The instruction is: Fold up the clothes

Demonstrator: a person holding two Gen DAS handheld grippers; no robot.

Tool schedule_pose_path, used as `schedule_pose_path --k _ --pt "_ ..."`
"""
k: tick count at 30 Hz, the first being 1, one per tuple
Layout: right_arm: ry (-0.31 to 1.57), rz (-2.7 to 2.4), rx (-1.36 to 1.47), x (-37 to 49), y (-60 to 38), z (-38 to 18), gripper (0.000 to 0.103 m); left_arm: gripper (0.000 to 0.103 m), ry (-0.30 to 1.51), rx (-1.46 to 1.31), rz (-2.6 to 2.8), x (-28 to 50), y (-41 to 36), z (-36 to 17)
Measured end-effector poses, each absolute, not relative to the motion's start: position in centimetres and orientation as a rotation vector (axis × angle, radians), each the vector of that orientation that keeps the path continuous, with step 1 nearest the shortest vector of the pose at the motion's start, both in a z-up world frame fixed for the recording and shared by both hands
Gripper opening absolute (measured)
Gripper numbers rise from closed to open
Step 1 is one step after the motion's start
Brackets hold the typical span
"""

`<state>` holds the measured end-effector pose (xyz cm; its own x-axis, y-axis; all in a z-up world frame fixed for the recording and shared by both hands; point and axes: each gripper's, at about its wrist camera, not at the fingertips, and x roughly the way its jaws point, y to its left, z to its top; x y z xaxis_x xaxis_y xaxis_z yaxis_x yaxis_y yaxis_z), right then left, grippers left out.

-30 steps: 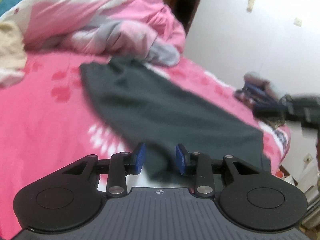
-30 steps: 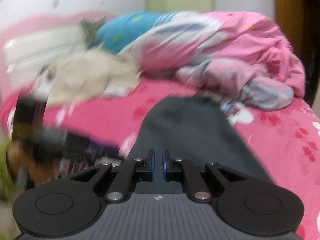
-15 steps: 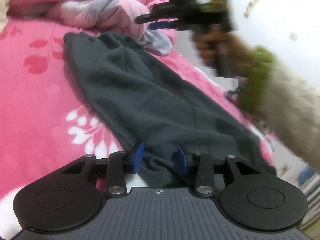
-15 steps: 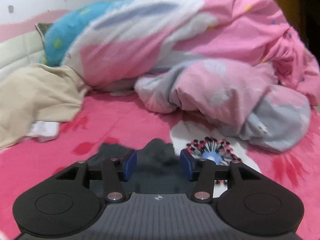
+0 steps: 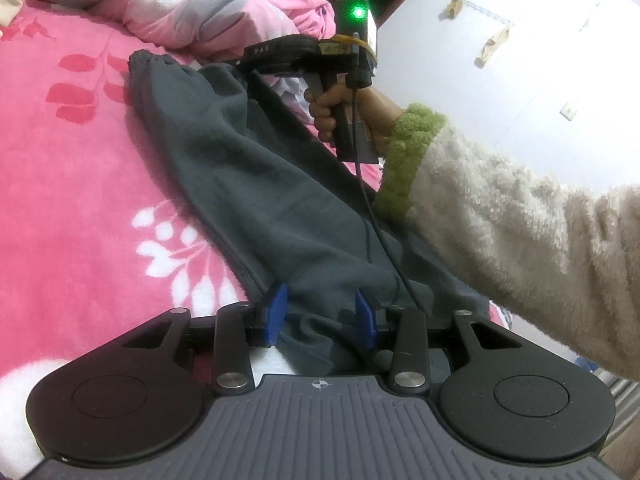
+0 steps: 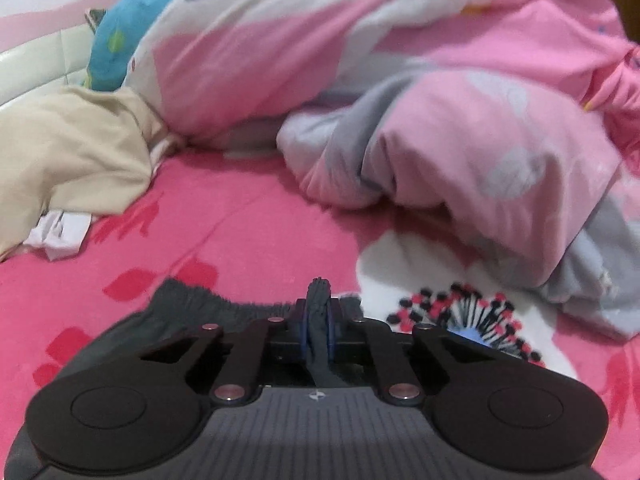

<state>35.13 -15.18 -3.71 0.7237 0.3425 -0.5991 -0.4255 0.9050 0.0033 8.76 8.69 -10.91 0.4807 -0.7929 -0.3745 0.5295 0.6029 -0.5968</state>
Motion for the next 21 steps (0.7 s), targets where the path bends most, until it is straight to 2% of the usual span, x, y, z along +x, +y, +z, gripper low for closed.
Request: schedule_pose_path --k 3,7,10,11,12,13,21 --pt "0.567 0.392 -0.113 35.2 -15.3 -3.1 0.009 0.038 0.679 -0.432 -0.836 8.8 8.7 -10.9" --pt "0.615 0.336 -0.108 37.3 -15.0 -5.8 0.011 0.038 0.678 -0.428 -0.835 8.2 8.7 -10.6" --pt "0.658 0.306 -0.053 38.0 -15.8 -7.2 0.024 0.038 0.679 -0.43 -0.834 8.3 8.7 -10.6" --pt "0.648 0.298 -0.015 37.9 -16.3 -6.9 0.031 0.038 0.679 -0.431 -0.835 8.3 8.7 -10.6" --pt "0.637 0.292 0.027 37.6 -16.8 -6.5 0.041 0.038 0.679 -0.431 -0.835 8.4 8.7 -10.7" --pt "0.621 0.295 0.078 37.1 -17.5 -5.6 0.044 0.038 0.679 -0.432 -0.834 8.4 8.7 -10.7" --pt "0.511 0.245 0.336 26.1 -24.8 4.3 0.047 0.038 0.678 -0.43 -0.827 8.1 8.5 -10.6"
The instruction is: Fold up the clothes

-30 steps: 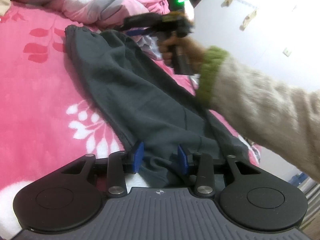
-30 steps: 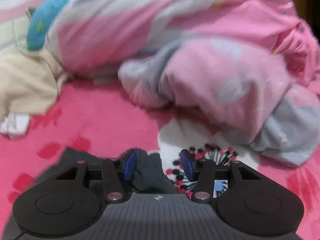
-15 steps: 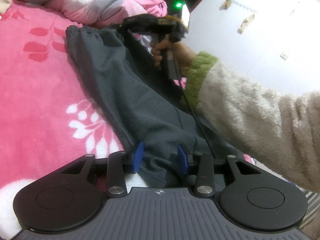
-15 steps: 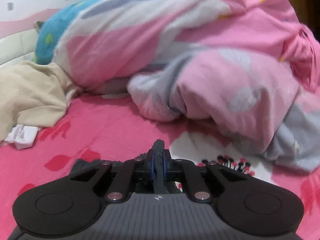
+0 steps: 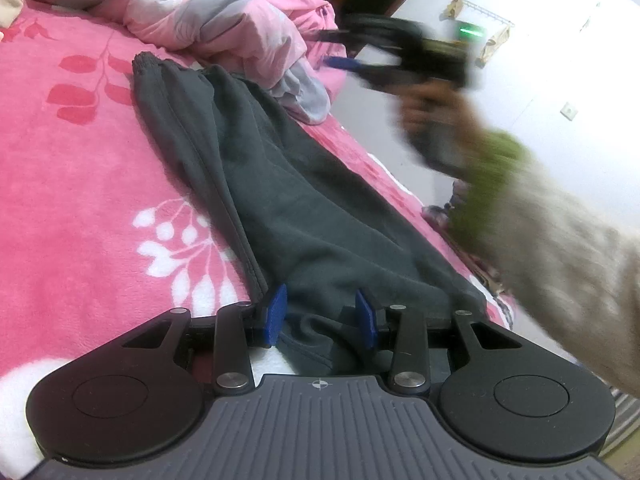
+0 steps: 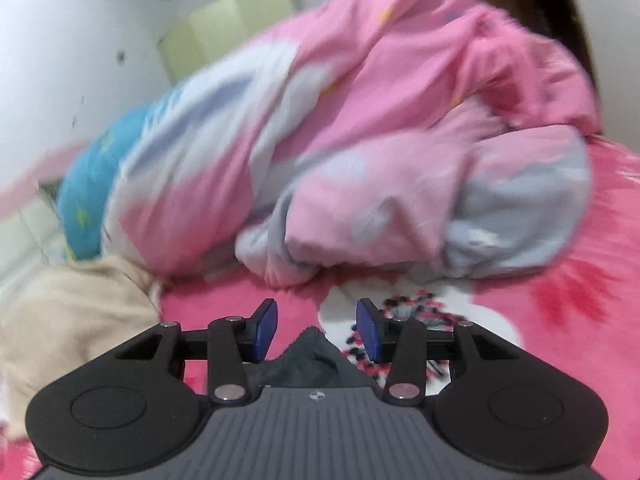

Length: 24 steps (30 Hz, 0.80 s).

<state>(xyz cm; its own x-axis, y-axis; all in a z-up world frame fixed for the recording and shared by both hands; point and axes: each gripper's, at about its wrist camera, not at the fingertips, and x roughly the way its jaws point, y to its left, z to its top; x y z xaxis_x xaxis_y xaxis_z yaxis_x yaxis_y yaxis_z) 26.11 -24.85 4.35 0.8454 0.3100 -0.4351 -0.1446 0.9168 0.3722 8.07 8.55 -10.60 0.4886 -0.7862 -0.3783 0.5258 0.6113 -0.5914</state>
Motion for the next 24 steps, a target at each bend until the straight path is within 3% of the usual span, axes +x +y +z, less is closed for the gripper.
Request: schedule_pose_path --k 5,10,15,24 --pt "0.484 0.146 0.416 12.9 -30.4 9.9 0.047 0.038 0.675 -0.43 -0.811 7.7 8.7 -10.4" --pt "0.492 0.008 0.551 0.2 -35.7 10.5 0.058 0.039 0.693 -0.396 -0.757 7.3 8.4 -9.4" --pt "0.518 -0.049 0.725 -7.5 -39.2 6.5 0.067 0.042 0.694 -0.384 -0.685 4.6 9.0 -7.9" --pt "0.571 -0.039 1.004 -12.3 -42.7 -2.3 0.067 0.043 0.691 -0.454 -0.644 -1.3 8.0 -6.8"
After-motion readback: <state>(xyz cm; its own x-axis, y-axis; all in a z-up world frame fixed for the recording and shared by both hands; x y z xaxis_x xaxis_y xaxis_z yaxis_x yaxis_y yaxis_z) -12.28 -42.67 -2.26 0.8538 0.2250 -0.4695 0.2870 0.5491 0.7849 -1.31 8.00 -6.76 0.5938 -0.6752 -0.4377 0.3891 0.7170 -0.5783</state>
